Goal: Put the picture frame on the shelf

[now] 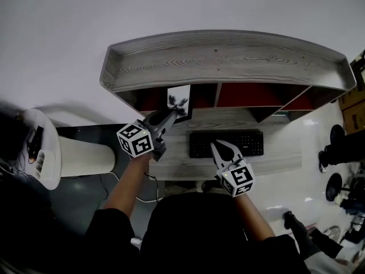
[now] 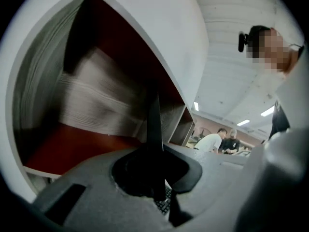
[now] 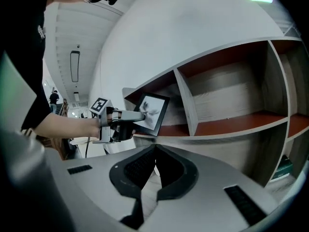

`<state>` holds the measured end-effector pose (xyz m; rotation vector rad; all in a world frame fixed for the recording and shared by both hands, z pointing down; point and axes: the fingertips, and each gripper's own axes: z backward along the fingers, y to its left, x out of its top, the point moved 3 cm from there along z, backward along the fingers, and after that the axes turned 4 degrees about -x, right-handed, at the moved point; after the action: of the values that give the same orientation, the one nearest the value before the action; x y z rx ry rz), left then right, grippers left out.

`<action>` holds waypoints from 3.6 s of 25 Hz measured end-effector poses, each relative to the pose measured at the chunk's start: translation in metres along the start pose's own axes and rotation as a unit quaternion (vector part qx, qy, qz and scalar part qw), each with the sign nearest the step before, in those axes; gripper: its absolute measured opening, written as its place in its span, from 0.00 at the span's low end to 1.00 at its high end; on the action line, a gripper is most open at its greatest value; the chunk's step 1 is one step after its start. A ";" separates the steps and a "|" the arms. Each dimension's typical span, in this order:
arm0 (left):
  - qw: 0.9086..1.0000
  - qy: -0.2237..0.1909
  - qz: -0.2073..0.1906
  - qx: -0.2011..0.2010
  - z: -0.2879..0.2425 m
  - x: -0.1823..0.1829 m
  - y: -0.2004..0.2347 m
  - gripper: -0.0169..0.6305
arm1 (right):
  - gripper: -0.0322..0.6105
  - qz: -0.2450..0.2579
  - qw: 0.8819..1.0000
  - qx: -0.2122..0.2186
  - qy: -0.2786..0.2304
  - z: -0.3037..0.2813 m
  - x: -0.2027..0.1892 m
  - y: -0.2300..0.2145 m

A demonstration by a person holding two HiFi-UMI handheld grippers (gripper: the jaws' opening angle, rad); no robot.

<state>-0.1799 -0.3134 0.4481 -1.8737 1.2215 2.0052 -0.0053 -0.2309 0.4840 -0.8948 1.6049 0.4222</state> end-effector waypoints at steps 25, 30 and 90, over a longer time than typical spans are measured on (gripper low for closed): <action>0.999 -0.012 0.024 -0.023 -0.068 0.007 0.035 0.07 | 0.07 -0.037 0.997 -0.073 -0.013 0.020 -0.010 -0.003; 0.999 0.014 0.038 0.006 -0.077 0.009 0.038 0.07 | 0.07 -0.042 0.996 -0.077 -0.015 0.026 -0.011 -0.006; 0.958 0.214 -0.159 0.106 -0.123 0.000 0.062 0.52 | 0.07 -0.085 0.994 -0.075 -0.002 0.015 -0.018 -0.008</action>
<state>-0.1215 -0.4315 0.4888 -2.2853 1.0784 1.2940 0.0108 -0.2202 0.4994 -1.1341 1.4938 0.4285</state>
